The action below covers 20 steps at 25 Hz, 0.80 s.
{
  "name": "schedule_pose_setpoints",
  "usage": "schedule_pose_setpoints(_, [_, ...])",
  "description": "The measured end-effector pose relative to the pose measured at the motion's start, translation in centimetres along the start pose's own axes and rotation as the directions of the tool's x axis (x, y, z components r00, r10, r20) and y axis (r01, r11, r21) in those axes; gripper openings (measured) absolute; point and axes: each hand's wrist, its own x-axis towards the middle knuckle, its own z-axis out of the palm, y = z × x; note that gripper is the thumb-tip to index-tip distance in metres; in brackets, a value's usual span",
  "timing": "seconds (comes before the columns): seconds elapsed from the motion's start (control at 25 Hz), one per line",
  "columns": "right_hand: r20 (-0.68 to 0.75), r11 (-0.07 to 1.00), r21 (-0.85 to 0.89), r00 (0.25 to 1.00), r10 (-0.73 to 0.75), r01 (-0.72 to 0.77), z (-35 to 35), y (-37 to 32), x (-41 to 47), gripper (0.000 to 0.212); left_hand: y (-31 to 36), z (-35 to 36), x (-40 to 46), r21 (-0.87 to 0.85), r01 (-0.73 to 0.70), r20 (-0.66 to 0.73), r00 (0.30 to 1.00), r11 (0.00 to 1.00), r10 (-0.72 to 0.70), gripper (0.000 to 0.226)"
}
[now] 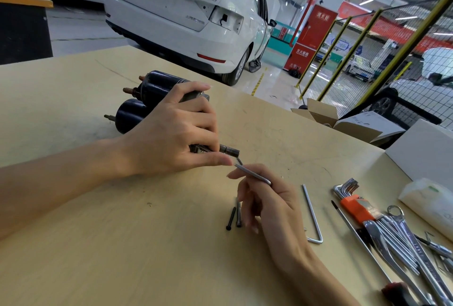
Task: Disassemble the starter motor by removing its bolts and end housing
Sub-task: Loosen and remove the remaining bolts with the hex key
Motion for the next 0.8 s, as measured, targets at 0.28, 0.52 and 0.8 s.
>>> schedule_pose_setpoints(0.28, [-0.08, 0.958, 0.243, 0.981, 0.179, -0.155, -0.02, 0.0, 0.45, 0.026, -0.08, 0.12, -0.1, 0.014, 0.008, -0.033, 0.999, 1.0, -0.007, 0.034])
schedule_pose_setpoints(0.52, [0.062, 0.92, 0.309, 0.97, 0.234, -0.242, -0.03, -0.22, 0.6, 0.058, 0.04, -0.05, -0.06, 0.015, 0.005, -0.008, 1.0, 1.0, -0.005, 0.034])
schedule_pose_setpoints(0.8, [0.108, 0.947, 0.307, 0.992, 0.065, -0.095, -0.13, 0.14, 0.18, 0.03, -0.03, -0.01, -0.15, 0.039, 0.013, 0.0, 1.0, 0.999, -0.013, 0.035])
